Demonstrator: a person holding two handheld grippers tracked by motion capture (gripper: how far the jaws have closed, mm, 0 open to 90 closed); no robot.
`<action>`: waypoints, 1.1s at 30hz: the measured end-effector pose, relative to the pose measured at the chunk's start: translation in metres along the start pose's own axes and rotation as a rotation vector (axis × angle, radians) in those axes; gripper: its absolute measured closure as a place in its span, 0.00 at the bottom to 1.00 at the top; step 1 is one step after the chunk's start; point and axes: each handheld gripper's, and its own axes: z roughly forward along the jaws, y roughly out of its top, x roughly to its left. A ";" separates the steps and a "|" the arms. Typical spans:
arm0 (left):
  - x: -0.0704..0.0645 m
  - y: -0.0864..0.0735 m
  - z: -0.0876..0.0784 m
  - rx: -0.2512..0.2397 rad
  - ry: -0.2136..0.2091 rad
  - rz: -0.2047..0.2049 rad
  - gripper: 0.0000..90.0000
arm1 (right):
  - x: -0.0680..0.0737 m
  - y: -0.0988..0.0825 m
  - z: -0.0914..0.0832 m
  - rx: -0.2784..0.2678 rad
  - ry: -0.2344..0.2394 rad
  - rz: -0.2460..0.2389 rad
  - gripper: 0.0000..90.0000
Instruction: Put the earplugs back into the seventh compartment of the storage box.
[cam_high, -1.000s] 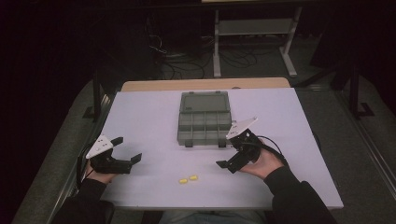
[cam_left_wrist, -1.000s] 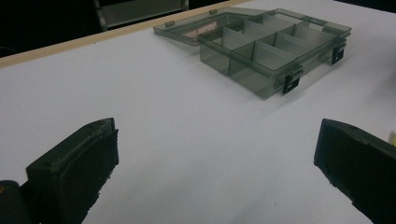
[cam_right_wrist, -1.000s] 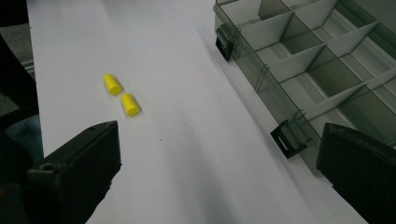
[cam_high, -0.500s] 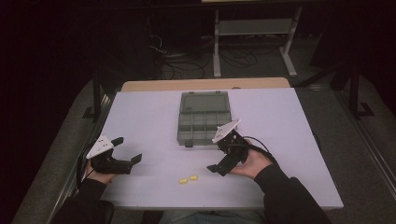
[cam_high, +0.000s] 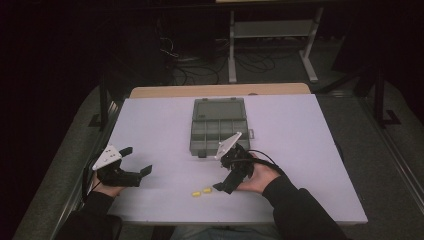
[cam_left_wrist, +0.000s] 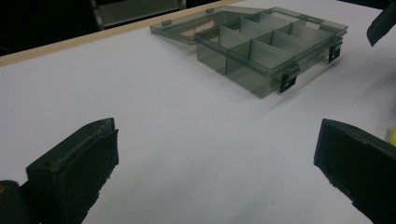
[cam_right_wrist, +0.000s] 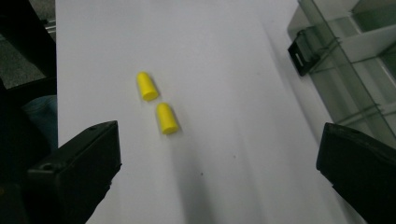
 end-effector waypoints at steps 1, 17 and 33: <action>0.000 0.000 0.000 -0.001 -0.001 0.000 0.00 | 0.001 0.001 0.002 0.000 0.004 -0.005 0.00; 0.000 0.000 0.000 -0.001 -0.003 -0.002 0.00 | 0.012 0.009 0.033 0.064 0.034 -0.064 0.01; 0.000 0.000 0.000 0.000 -0.004 0.002 0.00 | 0.018 0.011 0.043 0.094 0.080 -0.116 0.38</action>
